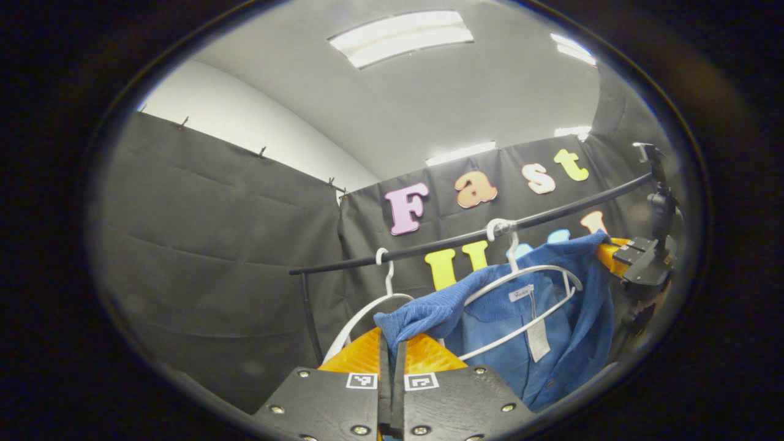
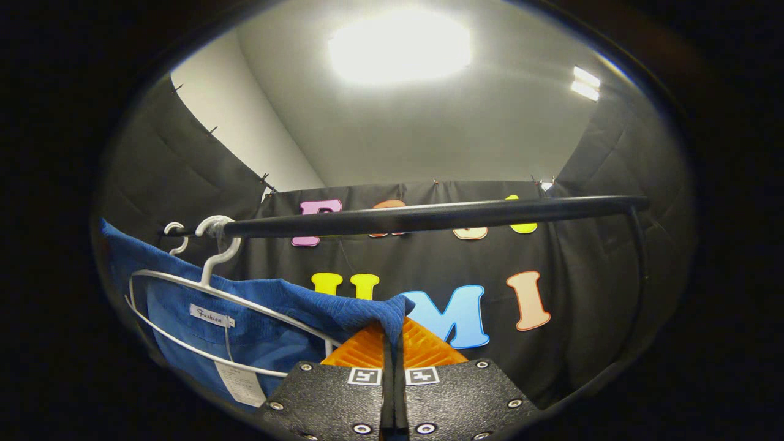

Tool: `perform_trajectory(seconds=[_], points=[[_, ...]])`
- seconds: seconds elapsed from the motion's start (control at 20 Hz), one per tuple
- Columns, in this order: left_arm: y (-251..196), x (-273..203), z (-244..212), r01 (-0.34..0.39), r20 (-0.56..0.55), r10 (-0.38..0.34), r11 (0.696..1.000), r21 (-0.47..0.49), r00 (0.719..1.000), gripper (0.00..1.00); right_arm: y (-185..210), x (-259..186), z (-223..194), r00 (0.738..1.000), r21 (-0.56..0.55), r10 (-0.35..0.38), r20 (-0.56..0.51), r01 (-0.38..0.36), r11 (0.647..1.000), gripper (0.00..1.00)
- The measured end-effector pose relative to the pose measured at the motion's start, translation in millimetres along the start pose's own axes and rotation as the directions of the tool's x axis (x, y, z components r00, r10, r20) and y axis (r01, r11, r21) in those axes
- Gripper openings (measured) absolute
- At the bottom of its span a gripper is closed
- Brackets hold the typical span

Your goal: Grasp the clothes on the hanger with both hands and then place them into the laundry hamper below.

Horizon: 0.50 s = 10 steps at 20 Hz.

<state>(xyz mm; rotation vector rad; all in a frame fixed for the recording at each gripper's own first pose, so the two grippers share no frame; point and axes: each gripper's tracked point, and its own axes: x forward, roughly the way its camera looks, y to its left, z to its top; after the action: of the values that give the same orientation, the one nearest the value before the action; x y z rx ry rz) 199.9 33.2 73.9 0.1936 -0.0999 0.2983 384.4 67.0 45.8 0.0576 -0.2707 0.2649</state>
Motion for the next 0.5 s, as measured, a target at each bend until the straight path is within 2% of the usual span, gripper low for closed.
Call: perform_trajectory(seconds=[0.1,0.3,0.45,0.5], points=[[6,6,3,0.028,0.002,-0.028,1.0,0.009,1.0,0.01,-3,4,-2,1.0,-0.018,0.0,0.004,0.0,1.0,0.0],[33,21,9,0.011,0.02,-0.012,0.999,0.049,1.0,0.0,-16,16,-14,1.0,-0.042,-0.02,-0.001,0.02,0.999,0.0],[35,34,1,0.023,0.011,-0.024,0.998,0.053,1.0,0.02,-14,20,-21,1.0,-0.05,-0.014,0.002,0.014,0.999,0.0],[36,38,-1,0.026,0.013,-0.027,0.997,0.071,1.0,0.0,-15,20,-22,1.0,-0.055,-0.015,0.005,0.015,0.998,0.0]])
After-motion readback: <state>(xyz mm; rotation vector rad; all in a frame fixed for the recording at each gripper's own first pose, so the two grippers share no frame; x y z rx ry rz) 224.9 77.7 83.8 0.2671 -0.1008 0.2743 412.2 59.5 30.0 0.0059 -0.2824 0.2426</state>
